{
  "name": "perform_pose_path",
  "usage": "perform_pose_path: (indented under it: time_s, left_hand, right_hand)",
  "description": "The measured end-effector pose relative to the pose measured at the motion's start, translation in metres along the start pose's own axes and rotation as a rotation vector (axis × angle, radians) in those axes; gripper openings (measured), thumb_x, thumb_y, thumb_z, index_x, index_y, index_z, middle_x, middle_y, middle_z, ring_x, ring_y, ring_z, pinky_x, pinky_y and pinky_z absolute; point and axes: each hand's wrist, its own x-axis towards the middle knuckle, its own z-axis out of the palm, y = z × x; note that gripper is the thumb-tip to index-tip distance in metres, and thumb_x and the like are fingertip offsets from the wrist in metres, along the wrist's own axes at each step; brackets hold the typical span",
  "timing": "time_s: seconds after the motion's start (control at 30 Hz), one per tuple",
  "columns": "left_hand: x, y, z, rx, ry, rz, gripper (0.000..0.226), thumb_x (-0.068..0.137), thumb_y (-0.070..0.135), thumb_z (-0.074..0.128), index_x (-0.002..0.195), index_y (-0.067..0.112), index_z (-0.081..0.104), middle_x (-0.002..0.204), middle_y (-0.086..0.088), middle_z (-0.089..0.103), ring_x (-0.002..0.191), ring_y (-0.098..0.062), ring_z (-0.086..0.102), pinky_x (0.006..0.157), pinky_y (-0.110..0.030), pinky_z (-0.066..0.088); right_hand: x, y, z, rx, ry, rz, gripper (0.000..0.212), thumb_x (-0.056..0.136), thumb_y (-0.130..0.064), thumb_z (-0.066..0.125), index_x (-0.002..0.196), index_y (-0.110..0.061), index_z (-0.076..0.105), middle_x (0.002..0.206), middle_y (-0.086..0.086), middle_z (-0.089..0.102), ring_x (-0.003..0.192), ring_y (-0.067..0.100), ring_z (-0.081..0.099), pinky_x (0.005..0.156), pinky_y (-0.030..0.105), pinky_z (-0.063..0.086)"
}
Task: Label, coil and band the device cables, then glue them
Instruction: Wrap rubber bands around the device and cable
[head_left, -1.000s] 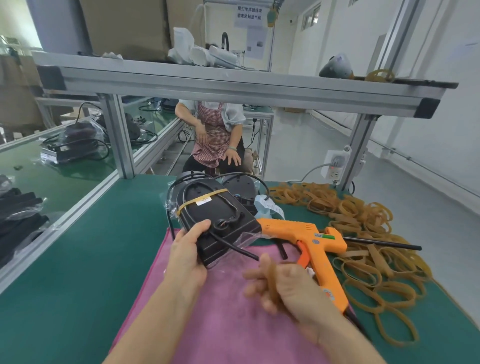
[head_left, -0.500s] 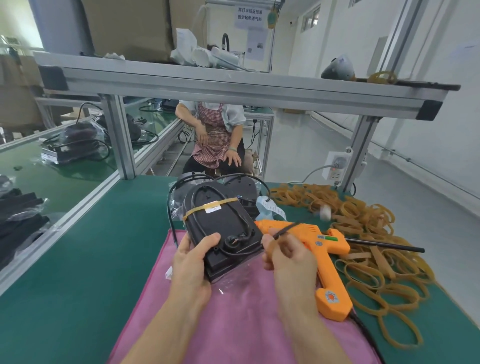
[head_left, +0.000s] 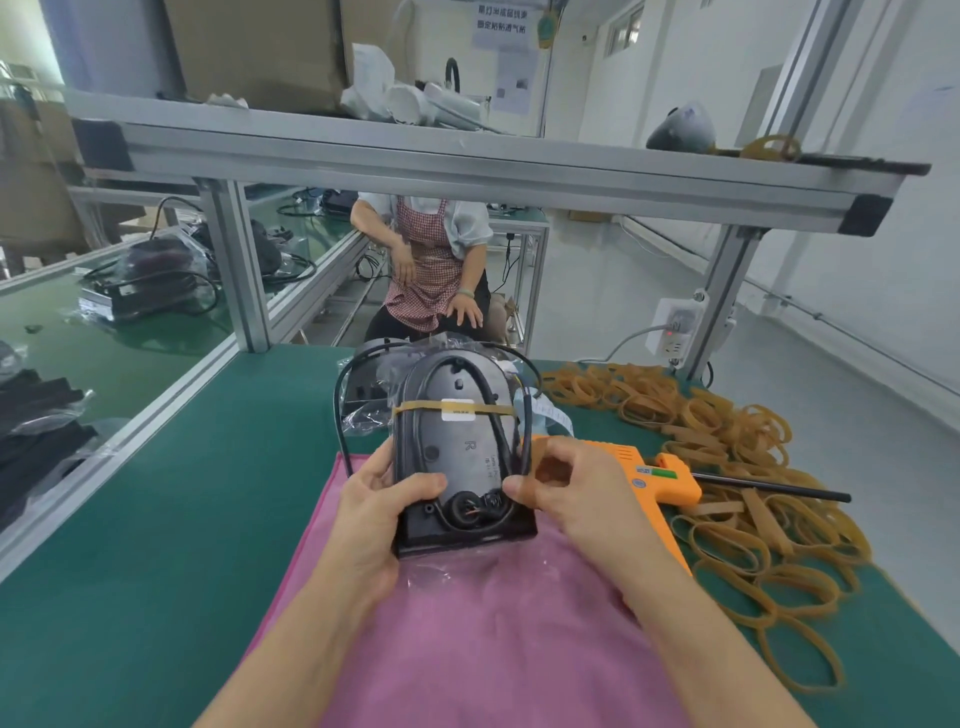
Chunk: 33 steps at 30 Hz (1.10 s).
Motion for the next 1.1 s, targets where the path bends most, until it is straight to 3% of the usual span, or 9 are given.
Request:
perform_pose_path:
  time_s: [0.1,0.23,0.37,0.5,0.63,0.83,0.93,1.1]
  left_hand:
    - [0.001,0.001,-0.002,0.001,-0.062,-0.029,0.055,0.058,-0.005,0.067,0.112,0.005,0.065,0.102,-0.02,0.072,0.078,-0.031,0.071,0.063,-0.035,0.06]
    - [0.004,0.007,-0.003,0.042,-0.131,-0.039,0.054,0.06,0.0,0.065,0.114,0.004,0.064,0.105,-0.021,0.071,0.082,-0.032,0.07,0.069,-0.037,0.061]
    - [0.005,0.013,-0.002,0.083,-0.179,-0.098,0.057,0.061,0.0,0.066,0.118,0.004,0.063,0.108,-0.024,0.069,0.082,-0.033,0.069,0.071,-0.038,0.06]
    - [0.005,0.013,-0.001,0.096,-0.189,-0.148,0.057,0.061,0.001,0.067,0.118,0.003,0.063,0.108,-0.027,0.069,0.076,-0.032,0.07,0.07,-0.038,0.06]
    - [0.005,0.015,0.002,0.116,-0.177,-0.136,0.057,0.06,0.001,0.068,0.117,0.001,0.063,0.104,-0.026,0.07,0.075,-0.032,0.07,0.065,-0.034,0.06]
    - [0.002,0.006,0.005,0.085,-0.126,-0.095,0.046,0.066,0.0,0.065,0.112,0.002,0.064,0.101,-0.023,0.071,0.075,-0.03,0.071,0.064,-0.034,0.06]
    - [0.004,0.007,0.002,0.087,-0.155,-0.05,0.046,0.069,-0.002,0.064,0.115,0.003,0.065,0.105,-0.023,0.071,0.083,-0.033,0.071,0.064,-0.034,0.059]
    - [0.003,0.006,0.013,0.088,-0.149,-0.02,0.041,0.075,0.003,0.067,0.115,0.008,0.065,0.105,-0.013,0.073,0.087,-0.026,0.072,0.065,-0.027,0.057]
  right_hand:
    - [0.002,0.004,-0.006,0.078,-0.098,0.12,0.03,0.08,-0.026,0.077,0.1,-0.004,0.067,0.099,0.008,0.073,0.097,0.023,0.067,0.091,0.038,0.052]
    - [-0.001,0.009,-0.012,0.243,-0.315,0.258,0.036,0.084,-0.044,0.065,0.108,-0.016,0.069,0.106,-0.006,0.074,0.105,0.009,0.066,0.09,0.019,0.05]
    - [-0.008,0.012,-0.003,0.539,-0.41,0.314,0.054,0.08,-0.042,0.058,0.122,-0.008,0.062,0.117,0.003,0.07,0.112,0.013,0.065,0.098,0.024,0.049]
    - [-0.013,0.013,0.003,0.702,-0.393,0.36,0.06,0.076,-0.04,0.065,0.121,-0.001,0.062,0.116,0.011,0.07,0.111,0.021,0.065,0.093,0.027,0.053]
    - [-0.015,0.014,0.003,0.817,-0.399,0.41,0.052,0.079,-0.031,0.066,0.119,0.002,0.063,0.116,0.017,0.069,0.109,0.026,0.066,0.086,0.031,0.057]
    - [-0.009,0.012,0.0,0.801,-0.379,0.477,0.058,0.071,-0.033,0.072,0.117,0.002,0.065,0.112,0.018,0.07,0.106,0.027,0.068,0.084,0.032,0.057]
    - [-0.011,0.015,0.0,0.81,-0.421,0.456,0.047,0.08,-0.028,0.066,0.118,0.0,0.064,0.117,0.017,0.069,0.112,0.028,0.065,0.09,0.034,0.056]
    - [-0.007,0.018,0.011,0.766,-0.166,0.521,0.025,0.081,-0.022,0.07,0.1,-0.006,0.072,0.098,0.014,0.075,0.093,0.028,0.071,0.085,0.039,0.057]
